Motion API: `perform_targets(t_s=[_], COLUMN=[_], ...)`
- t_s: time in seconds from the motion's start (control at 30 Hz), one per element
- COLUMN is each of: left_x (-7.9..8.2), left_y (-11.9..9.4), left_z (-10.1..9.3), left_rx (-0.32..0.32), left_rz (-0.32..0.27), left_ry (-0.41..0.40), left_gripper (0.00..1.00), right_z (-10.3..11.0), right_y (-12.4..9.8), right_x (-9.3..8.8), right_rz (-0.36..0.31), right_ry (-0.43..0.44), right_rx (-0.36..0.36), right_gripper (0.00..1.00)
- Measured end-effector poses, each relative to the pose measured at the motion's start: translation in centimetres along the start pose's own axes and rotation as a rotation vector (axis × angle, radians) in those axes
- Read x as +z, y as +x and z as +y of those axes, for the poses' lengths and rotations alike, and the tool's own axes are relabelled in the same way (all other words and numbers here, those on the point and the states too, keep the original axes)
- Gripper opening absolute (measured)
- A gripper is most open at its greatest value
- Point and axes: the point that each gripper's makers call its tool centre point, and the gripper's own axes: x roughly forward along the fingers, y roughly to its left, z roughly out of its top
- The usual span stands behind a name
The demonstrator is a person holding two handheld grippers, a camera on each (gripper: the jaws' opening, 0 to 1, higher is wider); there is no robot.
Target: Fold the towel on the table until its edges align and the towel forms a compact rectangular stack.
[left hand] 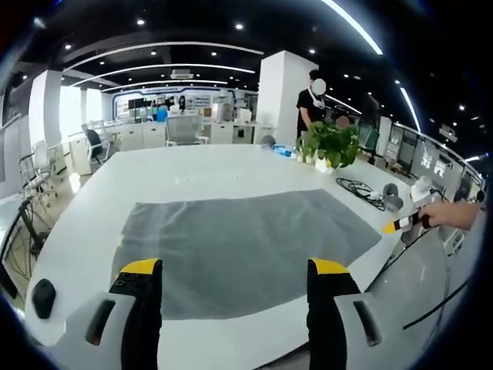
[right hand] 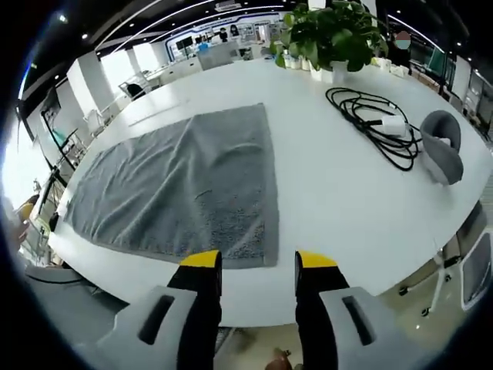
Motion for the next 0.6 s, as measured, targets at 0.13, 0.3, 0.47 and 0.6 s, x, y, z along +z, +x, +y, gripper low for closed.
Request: perform_targets(t_s=[0.13, 0.3, 0.47, 0.6], left_x=[0.1, 0.2, 0.2, 0.3], left_y=[0.2, 0.5, 0.5, 1.2], left_z=[0.0, -0.2, -0.3, -0.6], left_rx=[-0.003, -0.002, -0.005, -0.014], left_rz=[0.002, 0.007, 0.012, 0.026], left_ry=[0.005, 0.008, 0.013, 0.017], left_gripper=[0.79, 0.79, 0.79, 0.78], right_z=[0.2, 0.4, 0.5, 0.6], right_y=[0.2, 0.3, 0.6, 0.8], right_x=[-0.3, -0.6, -0.7, -0.4], right_rz=[0.011, 0.023, 0.014, -0.003], right_ry=[-0.014, -0.005, 0.02, 0.031], right_rx=[0.007, 0.016, 0.014, 0.015], right_gripper=[0.35, 0.34, 0.28, 0.25])
